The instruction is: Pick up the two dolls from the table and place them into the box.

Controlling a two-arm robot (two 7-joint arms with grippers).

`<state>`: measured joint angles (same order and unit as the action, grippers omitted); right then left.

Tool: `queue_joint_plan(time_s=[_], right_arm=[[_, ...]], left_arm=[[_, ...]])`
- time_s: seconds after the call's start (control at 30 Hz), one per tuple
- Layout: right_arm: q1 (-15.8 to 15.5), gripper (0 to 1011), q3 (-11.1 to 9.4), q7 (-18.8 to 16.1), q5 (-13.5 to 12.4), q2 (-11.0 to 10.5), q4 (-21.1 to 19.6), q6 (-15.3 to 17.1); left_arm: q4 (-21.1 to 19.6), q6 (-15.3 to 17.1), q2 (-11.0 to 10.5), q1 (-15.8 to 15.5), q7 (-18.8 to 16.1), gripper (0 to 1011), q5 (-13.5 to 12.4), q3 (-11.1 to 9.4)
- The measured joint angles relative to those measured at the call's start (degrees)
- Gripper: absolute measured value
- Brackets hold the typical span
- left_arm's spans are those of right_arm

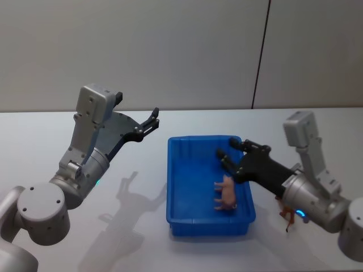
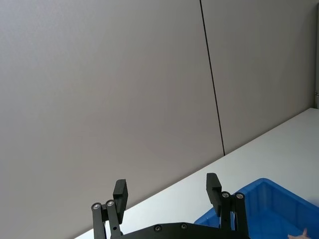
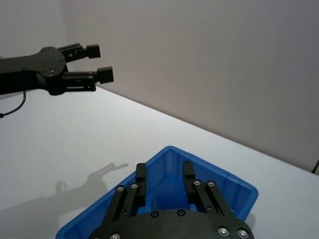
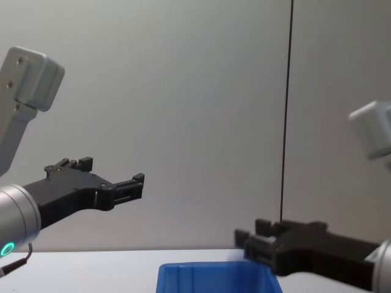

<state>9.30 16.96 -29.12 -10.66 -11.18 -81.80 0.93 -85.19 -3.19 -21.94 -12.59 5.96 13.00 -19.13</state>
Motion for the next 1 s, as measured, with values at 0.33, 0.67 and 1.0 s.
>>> queue_joint_plan(time_s=[0.33, 0.67, 1.0], right_arm=[[3.00, 703, 1.07, -1.48, 0.57, 2.07, 6.25, 0.02], [2.60, 993, 0.73, 1.93, 0.36, 1.78, 5.78, -0.03], [-0.93, 1001, -0.26, 8.72, 0.02, -0.23, 0.40, 1.49]], left_arm=[[0.00, 0.00, 0.00, 0.00, 0.00, 1001, 0.00, 0.00], [0.00, 0.00, 0.00, 0.00, 0.00, 1001, 0.00, 0.00], [0.00, 0.00, 0.00, 0.00, 0.00, 1001, 0.00, 0.00]])
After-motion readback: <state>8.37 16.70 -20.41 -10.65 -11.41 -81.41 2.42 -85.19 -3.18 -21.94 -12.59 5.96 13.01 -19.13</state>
